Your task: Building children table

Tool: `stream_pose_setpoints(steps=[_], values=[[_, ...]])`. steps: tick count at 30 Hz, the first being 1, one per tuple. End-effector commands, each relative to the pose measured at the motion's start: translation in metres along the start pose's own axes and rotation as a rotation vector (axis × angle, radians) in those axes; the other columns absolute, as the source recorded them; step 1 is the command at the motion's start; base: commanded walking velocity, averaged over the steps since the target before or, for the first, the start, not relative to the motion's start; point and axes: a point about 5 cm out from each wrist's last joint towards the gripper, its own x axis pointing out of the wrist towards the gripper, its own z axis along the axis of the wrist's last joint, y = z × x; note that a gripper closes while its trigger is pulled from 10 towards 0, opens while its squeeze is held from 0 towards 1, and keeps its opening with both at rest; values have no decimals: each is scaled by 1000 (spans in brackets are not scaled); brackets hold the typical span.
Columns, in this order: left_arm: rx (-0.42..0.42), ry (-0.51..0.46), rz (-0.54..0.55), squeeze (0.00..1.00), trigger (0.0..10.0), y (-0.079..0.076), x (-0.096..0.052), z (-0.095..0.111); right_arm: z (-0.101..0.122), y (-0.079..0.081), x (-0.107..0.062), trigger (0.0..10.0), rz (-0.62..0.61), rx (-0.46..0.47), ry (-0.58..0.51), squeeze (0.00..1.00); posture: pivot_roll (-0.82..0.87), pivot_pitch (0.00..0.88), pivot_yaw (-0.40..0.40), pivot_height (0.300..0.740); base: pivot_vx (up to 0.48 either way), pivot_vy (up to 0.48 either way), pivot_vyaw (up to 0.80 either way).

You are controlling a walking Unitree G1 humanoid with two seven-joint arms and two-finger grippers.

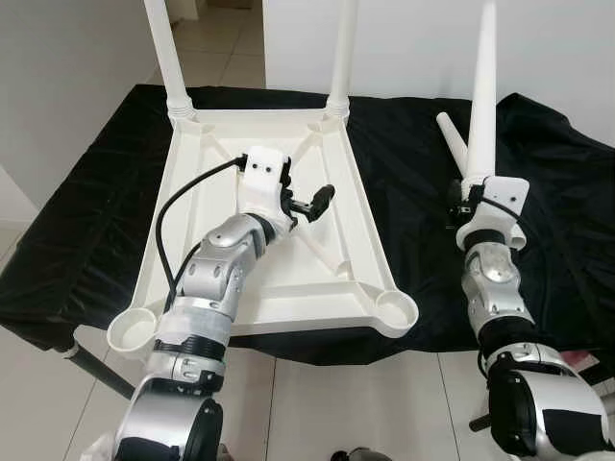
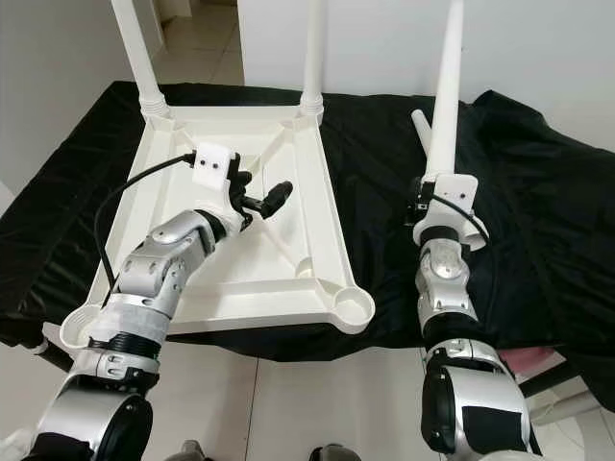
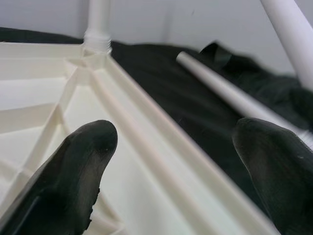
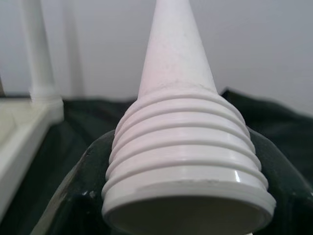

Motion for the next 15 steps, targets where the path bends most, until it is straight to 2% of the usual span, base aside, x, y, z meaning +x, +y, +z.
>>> stream_pose_setpoints(steps=[1,3,5,7,12,15], values=[[-83,-29,-172,0,10000,-11,3,10,18,2,4,10000,10,32,-121,0,-5,0,-43,740,0,0,0],[-154,-61,-276,0,10000,-19,4,20,28,6,6,10000,37,37,-195,0,-5,0,-42,740,0,0,0],[-154,-61,-276,0,10000,-19,4,20,28,6,6,10000,37,37,-195,0,-5,0,-42,740,0,0,0],[-148,-51,-367,0,10000,-26,4,25,40,12,6,10000,70,54,-268,0,-6,0,-41,740,0,0,0],[-145,-48,-392,0,10000,-27,4,27,44,15,5,10000,85,65,-290,0,-6,0,-41,740,0,0,0],[-260,-80,-562,0,10000,-38,8,47,52,34,1,10000,229,80,-342,0,-11,0,-34,740,0,0,0]])
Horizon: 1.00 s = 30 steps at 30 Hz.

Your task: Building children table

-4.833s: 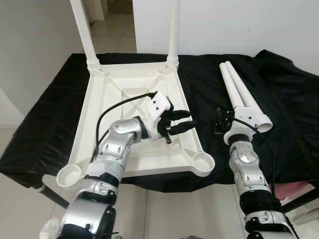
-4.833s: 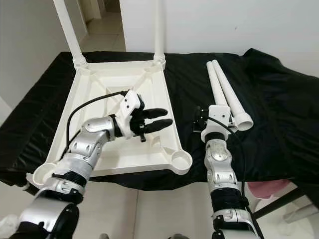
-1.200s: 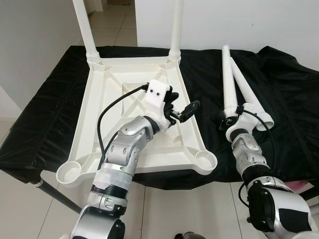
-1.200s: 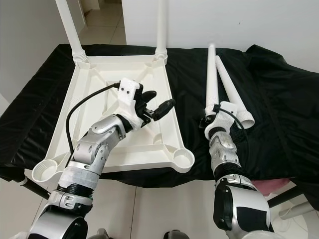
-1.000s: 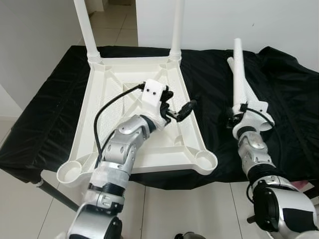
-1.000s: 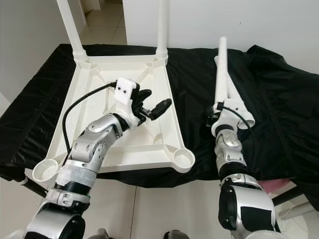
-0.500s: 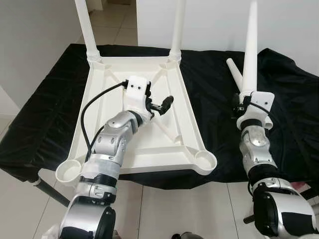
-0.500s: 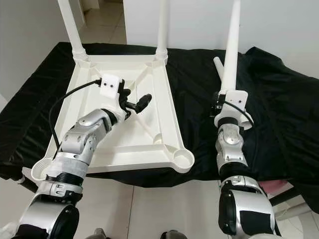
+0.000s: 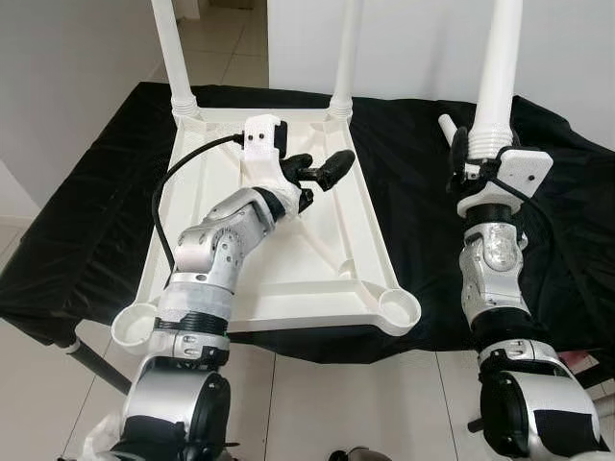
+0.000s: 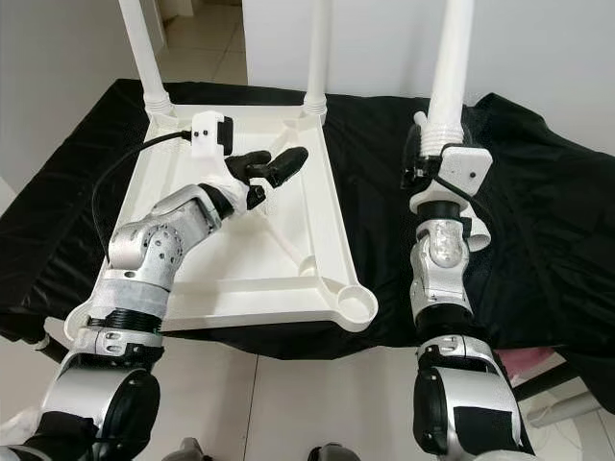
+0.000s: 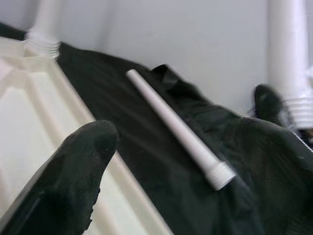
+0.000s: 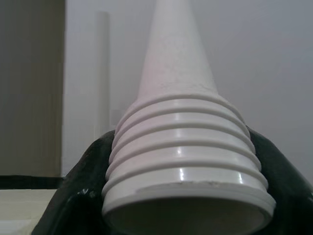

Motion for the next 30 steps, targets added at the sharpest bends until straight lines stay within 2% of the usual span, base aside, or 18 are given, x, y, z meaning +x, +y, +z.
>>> stream_pose_setpoints(steps=[1,2,4,7,8,13,19,25,30], values=[[-92,-23,-453,0,10000,-31,4,13,5,15,-1,10000,102,16,-47,0,-15,0,-30,740,0,0,0],[-92,-23,-453,0,10000,-31,4,13,5,15,-1,10000,102,16,-47,0,-15,0,-30,740,0,0,0],[-151,-42,-520,0,10000,-39,8,22,2,26,-4,10000,172,42,-30,0,-22,0,-27,740,0,0,0],[-147,-35,-527,0,10000,-41,9,22,2,28,-6,10000,190,42,-29,0,-22,0,-27,740,0,0,0],[-163,-19,-556,0,10000,-45,11,20,-1,37,-10,10000,254,59,-15,0,-27,0,-24,740,0,0,0],[-178,0,-596,0,10000,-51,12,18,-4,48,-19,10000,340,71,10,0,-35,0,-19,740,0,0,0],[-174,31,-591,0,10000,-51,15,17,-5,56,-26,10000,398,80,15,0,-39,0,-15,740,0,0,0],[-113,79,-558,0,10000,-49,17,11,-3,63,-37,10000,449,90,14,0,-47,0,-5,740,0,0,0],[-112,71,-521,0,10000,-44,20,15,-6,70,-56,10000,481,97,42,0,-52,0,2,740,0,0,0]])
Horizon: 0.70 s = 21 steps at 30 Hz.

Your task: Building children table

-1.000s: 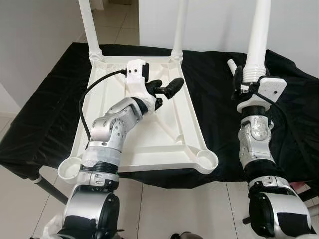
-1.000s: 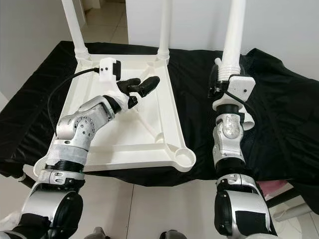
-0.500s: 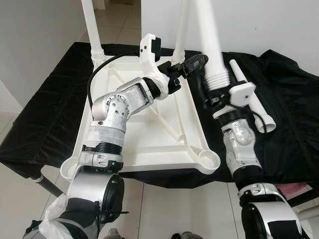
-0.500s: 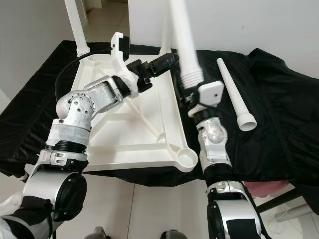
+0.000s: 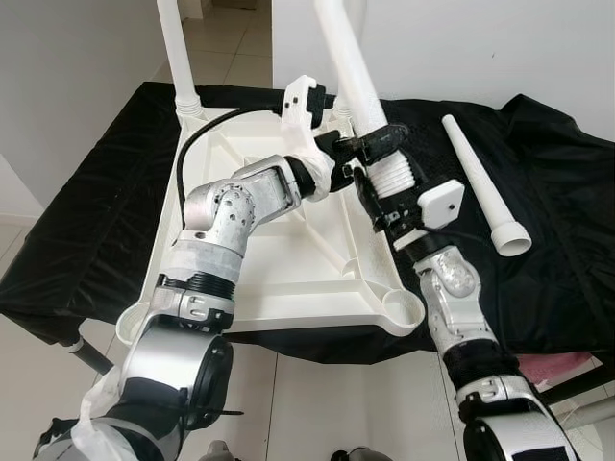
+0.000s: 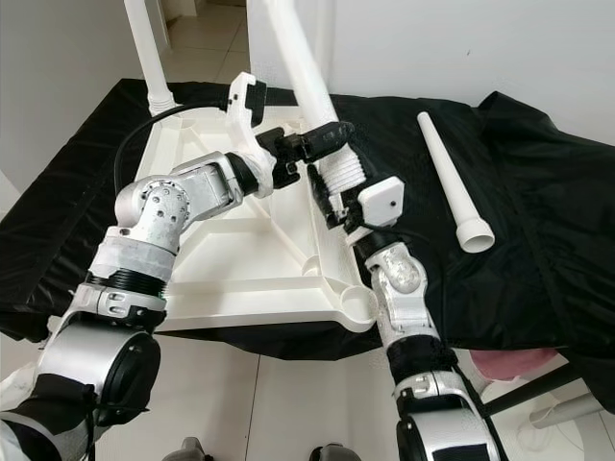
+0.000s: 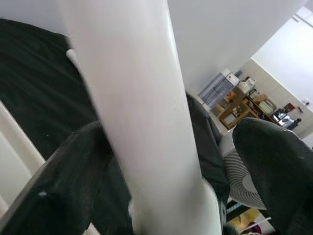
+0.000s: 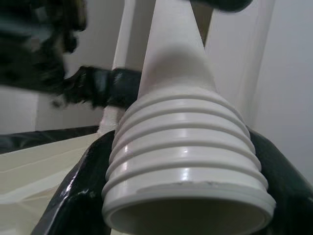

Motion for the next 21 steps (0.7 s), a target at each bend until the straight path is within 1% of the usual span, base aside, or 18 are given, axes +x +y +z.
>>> stream_pose_setpoints(steps=[1,3,4,5,6,7,8,9,10,11,12,13,14,15,18,21], values=[[21,-11,-359,0,10000,-21,0,7,1,4,0,10000,23,-1,-2,0,-53,0,5,740,0,0,0],[21,-12,-357,0,10000,-21,0,8,1,6,-1,10000,24,-1,-2,0,-54,0,7,740,0,0,0],[22,-18,-346,0,10000,-19,0,12,0,10,-6,10000,29,6,4,0,-54,0,9,740,0,0,0],[22,-18,-346,0,10000,-19,0,12,0,10,-6,10000,29,6,4,0,-54,0,9,740,0,0,0],[22,-15,-316,0,10000,-15,1,17,-2,14,-12,10000,28,13,12,0,-54,0,9,740,0,0,0],[22,-15,-316,0,10000,-15,1,17,-2,14,-12,10000,28,13,12,0,-54,0,9,740,0,0,0],[40,-7,-265,0,10000,-10,4,23,-3,20,-19,10000,25,33,24,0,-49,0,7,740,0,0,0],[40,-7,-265,0,10000,-10,4,23,-3,20,-19,10000,25,33,24,0,-49,0,7,740,0,0,0],[53,-1,-229,0,10000,-7,5,27,-4,23,-24,10000,23,48,32,0,-47,0,8,740,0,0,0],[53,-1,-229,0,10000,-7,5,27,-4,23,-24,10000,23,48,32,0,-47,0,8,740,0,0,0],[61,-9,-196,0,10000,-4,6,37,-5,30,-29,10000,25,61,37,0,-48,0,11,740,0,0,0],[61,-9,-196,0,10000,-4,6,37,-5,30,-29,10000,25,61,37,0,-48,0,11,740,0,0,0],[74,-26,-150,0,10000,-1,7,50,-5,37,-34,10000,26,75,43,0,-49,0,15,740,0,0,0],[74,-26,-150,0,10000,-1,7,50,-5,37,-34,10000,26,75,43,0,-49,0,15,740,0,0,0],[71,-56,-84,0,10000,6,7,64,-5,40,-34,10000,35,81,46,0,-54,0,16,740,0,0,0],[70,-66,-57,0,10000,9,6,69,-5,40,-34,10000,41,78,47,0,-54,0,16,740,0,0,0]])
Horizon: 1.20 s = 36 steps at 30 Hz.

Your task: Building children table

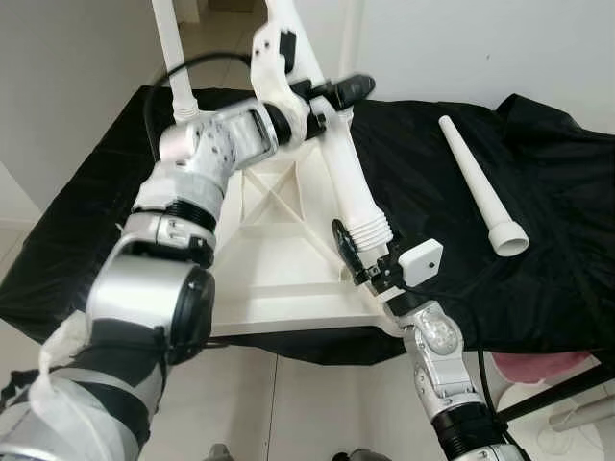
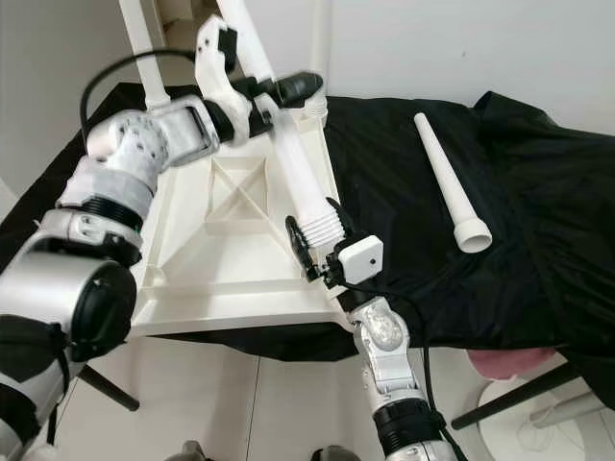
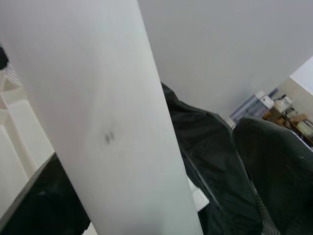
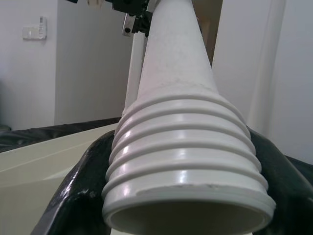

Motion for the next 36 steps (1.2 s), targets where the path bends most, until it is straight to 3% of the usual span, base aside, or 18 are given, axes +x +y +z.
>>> stream_pose_setpoints(steps=[1,3,4,5,7,16,21,22,24,25,26,27,29,35,36], values=[[15,-7,-214,0,10000,-12,1,4,-2,1,0,10000,13,-3,18,0,-54,0,16,740,0,0,0],[-5,-33,-163,0,10000,-7,1,13,-1,1,1,10000,22,-8,18,0,-55,0,19,740,0,0,0],[-13,-39,-146,0,4824,-6,1,16,0,1,0,10000,25,-11,19,0,-55,0,19,740,0,0,0],[-13,-39,-146,0,4824,-6,1,16,0,1,0,10000,25,-11,19,0,-55,0,19,740,0,0,0],[-16,-32,-141,0,0,-4,2,15,1,1,0,10000,24,-13,23,0,-56,0,20,740,0,0,0],[-20,-31,-161,0,0,-3,3,15,0,3,-1,10000,4,-5,31,0,-50,0,16,740,0,0,0],[-16,-47,-159,0,0,-3,2,19,-3,0,-2,10000,-38,50,44,39,-51,0,13,740,0,0,0],[-23,-54,-154,0,0,-2,2,20,-3,-2,-2,10000,-51,68,46,1000,-51,0,13,740,0,0,0],[-39,-68,-140,0,0,-1,2,23,-3,-4,-3,10000,-69,94,54,1000,-52,0,12,740,0,0,0],[-52,-80,-95,0,2392,3,1,25,-4,-9,-6,10000,-111,115,62,1000,-54,0,13,740,0,0,0],[-52,-80,-95,0,2392,3,1,25,-4,-9,-6,10000,-111,115,62,1000,-54,0,13,740,0,0,0],[-47,-83,-81,0,9490,4,1,26,-4,-10,-7,10000,-128,121,65,1000,-54,0,13,740,0,0,0],[-40,-85,-73,0,10000,5,0,27,-5,-12,-8,10000,-142,128,69,1000,-54,0,13,740,0,0,0],[16,-125,-22,0,10000,12,-5,34,-7,-16,-14,10000,-180,130,107,1000,-57,0,13,740,0,0,0],[46,-131,-5,0,10000,13,-5,34,-9,-18,-15,10000,-191,116,126,0,-58,0,13,740,0,0,0]])
